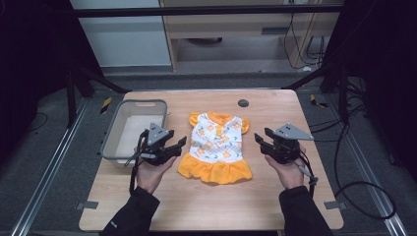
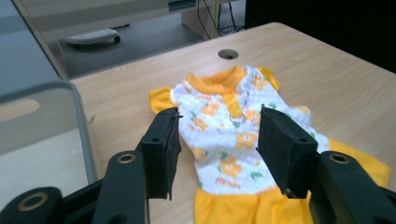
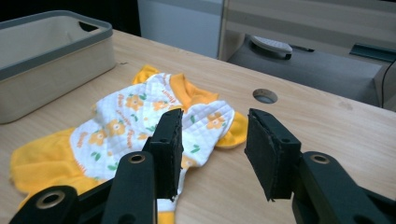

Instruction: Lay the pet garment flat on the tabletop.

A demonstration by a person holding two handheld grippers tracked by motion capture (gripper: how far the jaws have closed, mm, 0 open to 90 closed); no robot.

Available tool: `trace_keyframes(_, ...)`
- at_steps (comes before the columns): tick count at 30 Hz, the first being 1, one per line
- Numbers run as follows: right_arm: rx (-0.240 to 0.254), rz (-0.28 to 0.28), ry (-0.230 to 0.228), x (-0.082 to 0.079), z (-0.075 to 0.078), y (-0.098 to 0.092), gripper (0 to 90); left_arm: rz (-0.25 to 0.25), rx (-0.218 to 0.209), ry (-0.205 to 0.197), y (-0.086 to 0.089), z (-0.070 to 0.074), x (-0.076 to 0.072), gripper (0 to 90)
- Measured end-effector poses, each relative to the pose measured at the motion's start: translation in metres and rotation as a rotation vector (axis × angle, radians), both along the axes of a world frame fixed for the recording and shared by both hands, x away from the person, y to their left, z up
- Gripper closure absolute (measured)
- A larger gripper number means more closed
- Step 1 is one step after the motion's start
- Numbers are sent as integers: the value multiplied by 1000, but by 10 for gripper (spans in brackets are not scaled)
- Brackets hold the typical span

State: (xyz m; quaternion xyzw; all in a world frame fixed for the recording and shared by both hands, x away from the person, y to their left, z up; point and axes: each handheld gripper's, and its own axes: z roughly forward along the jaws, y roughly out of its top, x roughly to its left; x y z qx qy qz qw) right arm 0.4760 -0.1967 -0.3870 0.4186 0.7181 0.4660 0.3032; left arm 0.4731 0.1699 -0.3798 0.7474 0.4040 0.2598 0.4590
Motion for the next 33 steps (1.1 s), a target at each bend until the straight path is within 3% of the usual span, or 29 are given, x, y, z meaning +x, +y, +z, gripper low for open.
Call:
trace_keyframes(8, 11, 45, 48, -19, -14, -2, 543, -45, 40, 42, 4, -21, -21, 500)
trace_keyframes(12, 15, 65, 73, -26, -21, -2, 540, -53, 37, 64, 4, -30, -27, 501)
trace_keyframes(13, 14, 77, 90, -30, -28, -2, 540, -56, 52, 79, 5, -38, -29, 501)
trace_keyframes(16, 15, 83, 104, -32, -35, -2, 539, -52, 60, 93, 6, -45, -29, 502)
trace_keyframes(19, 17, 90, 141, -34, -48, -2, 527, -54, 74, 139, 4, -58, -25, 502)
trace_keyframes(33, -13, 99, 233, -30, -80, 4, 529, -36, 135, 220, -6, -90, -16, 502)
